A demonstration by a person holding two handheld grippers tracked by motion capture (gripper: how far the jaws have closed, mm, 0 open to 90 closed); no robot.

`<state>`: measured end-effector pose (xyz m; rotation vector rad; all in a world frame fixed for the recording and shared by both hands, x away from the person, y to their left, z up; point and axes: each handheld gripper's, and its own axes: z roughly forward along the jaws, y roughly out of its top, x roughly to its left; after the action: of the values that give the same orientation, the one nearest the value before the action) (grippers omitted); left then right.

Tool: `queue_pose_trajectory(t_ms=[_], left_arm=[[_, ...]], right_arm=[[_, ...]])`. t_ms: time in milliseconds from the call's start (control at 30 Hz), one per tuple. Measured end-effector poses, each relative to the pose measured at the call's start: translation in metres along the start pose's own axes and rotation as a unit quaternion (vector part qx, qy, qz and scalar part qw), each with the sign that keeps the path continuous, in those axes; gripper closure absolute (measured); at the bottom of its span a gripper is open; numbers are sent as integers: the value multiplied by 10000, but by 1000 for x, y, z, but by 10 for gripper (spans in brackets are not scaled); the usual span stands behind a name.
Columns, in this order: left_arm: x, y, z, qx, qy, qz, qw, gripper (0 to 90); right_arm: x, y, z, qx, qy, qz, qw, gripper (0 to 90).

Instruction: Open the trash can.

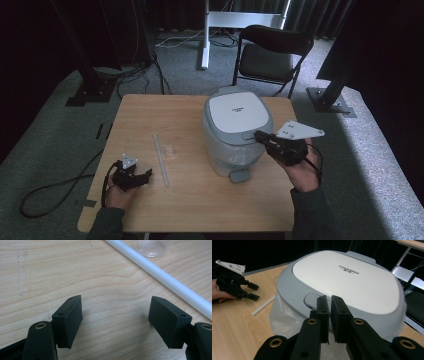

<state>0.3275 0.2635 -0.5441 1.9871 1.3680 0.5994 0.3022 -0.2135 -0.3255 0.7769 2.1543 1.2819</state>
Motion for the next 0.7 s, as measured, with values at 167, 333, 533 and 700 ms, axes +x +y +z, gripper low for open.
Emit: queue_pose_trajectory(t_ms=[167, 333, 533, 700], left_arm=[[0, 0, 0, 6, -2, 6, 10000, 274], [0, 0, 0, 6, -2, 4, 10000, 274], [0, 0, 0, 6, -2, 2, 10000, 274], [0, 0, 0, 6, -2, 5, 10000, 274]], right_arm=[[2, 3, 9, -17, 11, 1, 10000, 850], [1, 4, 12, -36, -26, 19, 10000, 850], [1, 5, 14, -30, 37, 74, 10000, 874], [1, 4, 14, -40, 33, 14, 10000, 890]])
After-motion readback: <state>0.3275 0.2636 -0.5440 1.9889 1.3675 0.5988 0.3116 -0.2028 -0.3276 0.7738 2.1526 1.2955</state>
